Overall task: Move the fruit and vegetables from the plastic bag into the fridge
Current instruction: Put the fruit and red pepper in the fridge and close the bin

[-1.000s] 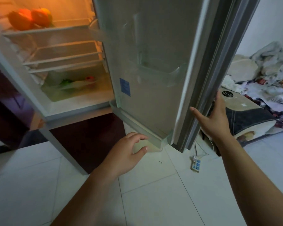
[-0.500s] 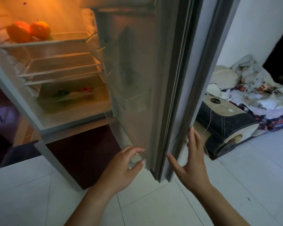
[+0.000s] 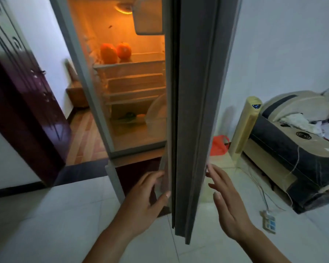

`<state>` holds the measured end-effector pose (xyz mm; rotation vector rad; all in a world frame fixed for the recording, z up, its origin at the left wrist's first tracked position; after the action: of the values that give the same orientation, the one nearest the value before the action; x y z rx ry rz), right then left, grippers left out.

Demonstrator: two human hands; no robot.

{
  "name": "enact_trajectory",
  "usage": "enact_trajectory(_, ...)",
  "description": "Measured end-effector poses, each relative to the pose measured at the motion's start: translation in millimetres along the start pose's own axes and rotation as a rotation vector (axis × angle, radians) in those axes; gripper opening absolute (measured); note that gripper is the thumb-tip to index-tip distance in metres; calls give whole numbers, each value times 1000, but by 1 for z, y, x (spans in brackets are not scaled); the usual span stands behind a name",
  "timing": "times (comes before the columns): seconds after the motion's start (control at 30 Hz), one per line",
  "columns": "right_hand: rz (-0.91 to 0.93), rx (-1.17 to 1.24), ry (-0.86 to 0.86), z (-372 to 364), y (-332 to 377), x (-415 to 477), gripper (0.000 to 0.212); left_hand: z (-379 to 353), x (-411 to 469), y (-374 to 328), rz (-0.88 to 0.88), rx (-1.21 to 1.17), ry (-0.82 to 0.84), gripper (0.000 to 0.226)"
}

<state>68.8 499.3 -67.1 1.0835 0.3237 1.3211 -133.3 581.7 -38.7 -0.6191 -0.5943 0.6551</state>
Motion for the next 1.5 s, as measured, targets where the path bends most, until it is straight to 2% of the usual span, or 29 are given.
enact_trajectory(0.2, 137, -14, 110, -79, 46, 48, 52, 84, -9, 35, 42, 12, -183, 44)
enact_trajectory(0.5, 246, -116, 197, -174, 64, 175, 57, 146, 47, 116, 154, -35, -344, 74)
enact_trajectory(0.63, 340, -142, 142, -203, 59, 236, 58, 173, 88, 162, 227, -39, -413, 83)
enact_trajectory(0.8, 390, -238, 68, -218, 49, 303, 57, 194, 139, 194, 208, -23, -470, 83)
enact_trajectory(0.97, 430, -347, 52, -229, 42, 343, 60, 199, 170, 227, 252, 218, -526, 93)
enact_trajectory(1.13, 448, -394, 63, -239, 33, 361, 62, 194, 196, 231, 184, 548, -597, 96)
enact_trajectory(1.33, 451, -464, 90, -245, 28, 371, 65, 189, 219, 239, 255, 639, -613, 98)
enact_trajectory(1.5, 454, -477, 109, -248, 28, 372, 67, 191, 216, 244, 244, 681, -613, 98)
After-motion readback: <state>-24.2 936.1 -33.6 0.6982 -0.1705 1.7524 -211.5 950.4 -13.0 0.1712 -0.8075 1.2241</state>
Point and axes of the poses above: each hand's wrist, its own x-axis towards the middle knuckle, its own z-axis out of the back of the hand, y = z × x, the point moved 3 cm from there along x, towards the middle knuckle, and after that the axes turned 9 degrees about -z, right-handed, at the moved point
